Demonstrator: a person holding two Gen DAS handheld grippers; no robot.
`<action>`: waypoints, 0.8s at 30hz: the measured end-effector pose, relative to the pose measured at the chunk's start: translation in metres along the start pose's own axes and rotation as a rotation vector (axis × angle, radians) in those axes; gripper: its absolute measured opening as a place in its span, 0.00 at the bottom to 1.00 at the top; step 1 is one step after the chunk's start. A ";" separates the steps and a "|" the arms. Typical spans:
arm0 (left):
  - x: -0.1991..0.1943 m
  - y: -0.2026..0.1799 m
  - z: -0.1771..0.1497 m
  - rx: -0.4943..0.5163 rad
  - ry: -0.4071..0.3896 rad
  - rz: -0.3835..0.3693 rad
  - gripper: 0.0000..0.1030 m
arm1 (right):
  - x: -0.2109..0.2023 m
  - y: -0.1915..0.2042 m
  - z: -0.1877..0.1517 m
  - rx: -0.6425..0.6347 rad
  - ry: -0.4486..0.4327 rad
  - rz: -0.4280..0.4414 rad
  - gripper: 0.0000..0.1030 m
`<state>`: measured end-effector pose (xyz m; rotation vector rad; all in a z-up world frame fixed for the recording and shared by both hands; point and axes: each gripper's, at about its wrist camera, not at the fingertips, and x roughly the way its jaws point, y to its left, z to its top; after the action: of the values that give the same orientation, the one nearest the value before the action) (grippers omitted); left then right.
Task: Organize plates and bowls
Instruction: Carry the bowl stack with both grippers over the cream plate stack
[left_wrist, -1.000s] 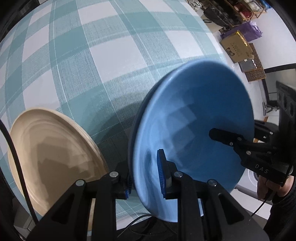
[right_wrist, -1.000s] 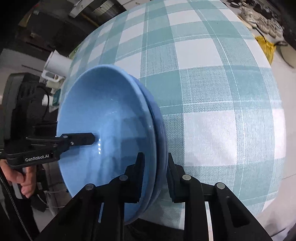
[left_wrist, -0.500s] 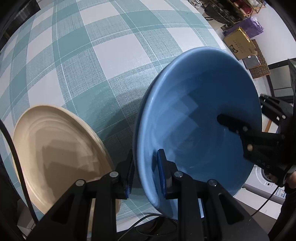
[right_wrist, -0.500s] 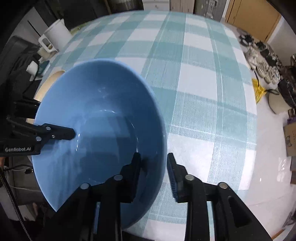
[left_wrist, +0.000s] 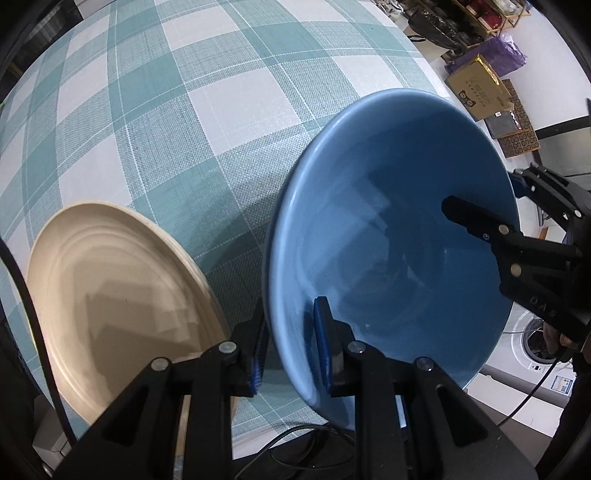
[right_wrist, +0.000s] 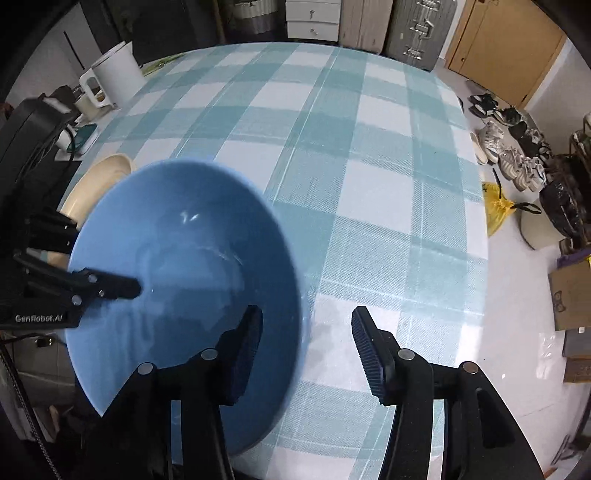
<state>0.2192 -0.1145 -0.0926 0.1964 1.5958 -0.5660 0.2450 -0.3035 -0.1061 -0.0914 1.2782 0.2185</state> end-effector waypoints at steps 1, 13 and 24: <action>0.000 0.000 0.000 -0.003 0.000 -0.001 0.20 | 0.003 -0.003 0.001 0.024 0.020 0.024 0.42; -0.002 0.001 -0.001 -0.014 0.005 -0.036 0.18 | 0.011 0.002 -0.002 0.052 0.069 0.058 0.14; -0.010 0.014 -0.003 -0.066 0.032 -0.071 0.18 | -0.002 0.004 0.010 0.107 0.094 0.061 0.11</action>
<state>0.2241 -0.0988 -0.0862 0.1004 1.6547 -0.5661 0.2531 -0.2981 -0.1014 0.0297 1.3852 0.1995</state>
